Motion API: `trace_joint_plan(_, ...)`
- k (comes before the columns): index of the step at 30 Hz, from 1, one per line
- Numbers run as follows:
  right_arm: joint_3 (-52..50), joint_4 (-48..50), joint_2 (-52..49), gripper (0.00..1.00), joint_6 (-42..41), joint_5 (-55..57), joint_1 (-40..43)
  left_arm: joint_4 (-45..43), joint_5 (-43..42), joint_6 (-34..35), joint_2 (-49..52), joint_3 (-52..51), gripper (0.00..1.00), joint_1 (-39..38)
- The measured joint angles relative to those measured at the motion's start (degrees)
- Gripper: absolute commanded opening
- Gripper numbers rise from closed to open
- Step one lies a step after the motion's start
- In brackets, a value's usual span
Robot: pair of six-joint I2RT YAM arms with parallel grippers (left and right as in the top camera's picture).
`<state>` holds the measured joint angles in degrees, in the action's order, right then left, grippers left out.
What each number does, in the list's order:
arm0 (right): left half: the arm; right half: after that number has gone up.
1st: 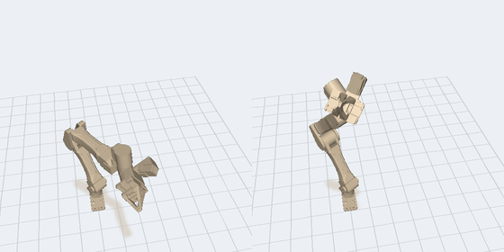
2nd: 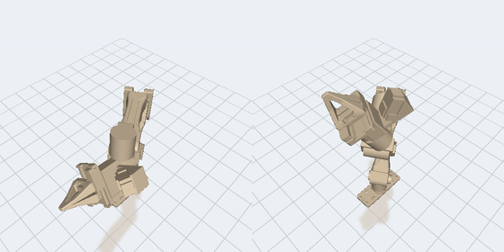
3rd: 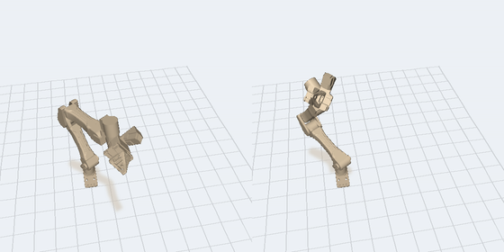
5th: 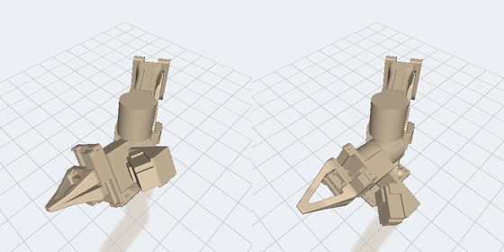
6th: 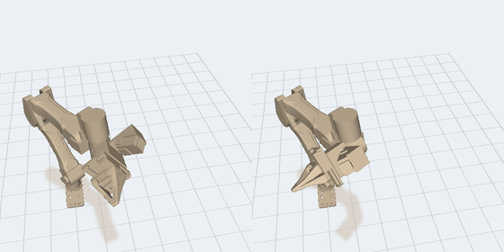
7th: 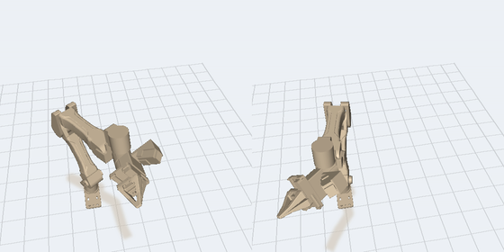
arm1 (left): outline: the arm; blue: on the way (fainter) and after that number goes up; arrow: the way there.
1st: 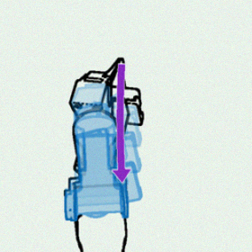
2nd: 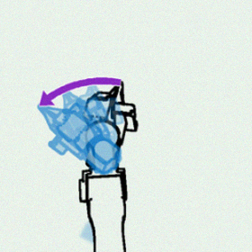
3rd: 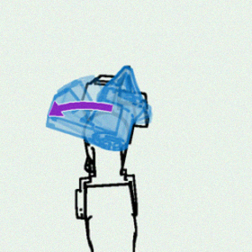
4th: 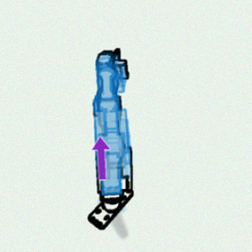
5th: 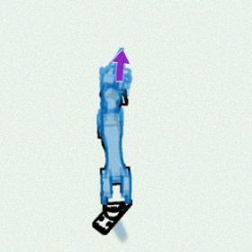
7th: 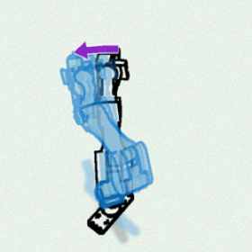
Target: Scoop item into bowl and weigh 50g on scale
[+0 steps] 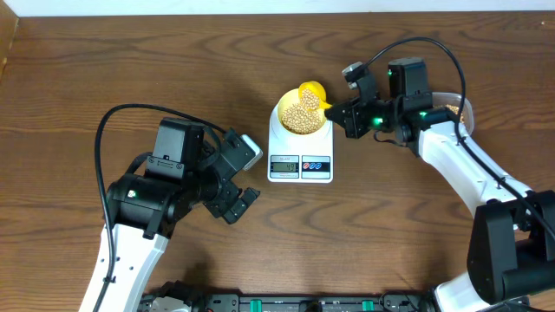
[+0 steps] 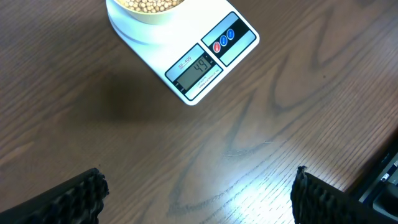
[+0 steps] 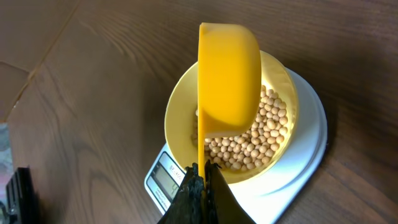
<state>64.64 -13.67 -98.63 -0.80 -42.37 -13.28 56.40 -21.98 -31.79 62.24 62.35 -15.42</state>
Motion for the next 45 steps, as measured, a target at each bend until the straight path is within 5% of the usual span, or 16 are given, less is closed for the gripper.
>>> trace_joint_plan(11,0.00,4.20,0.00,0.01,-3.21,-4.42,1.22,0.00,0.00,0.00,0.00,0.00,0.97,0.00)
trace_joint_plan(31,0.00,9.05,0.00,0.01,-14.34,-17.55,20.22,0.00,-0.02,0.00,0.00,0.00,0.97,0.00)
trace_joint_plan(45,0.00,8.85,0.00,0.01,-15.10,-17.59,14.21,0.00,-0.02,0.00,0.00,0.00,0.97,0.00)
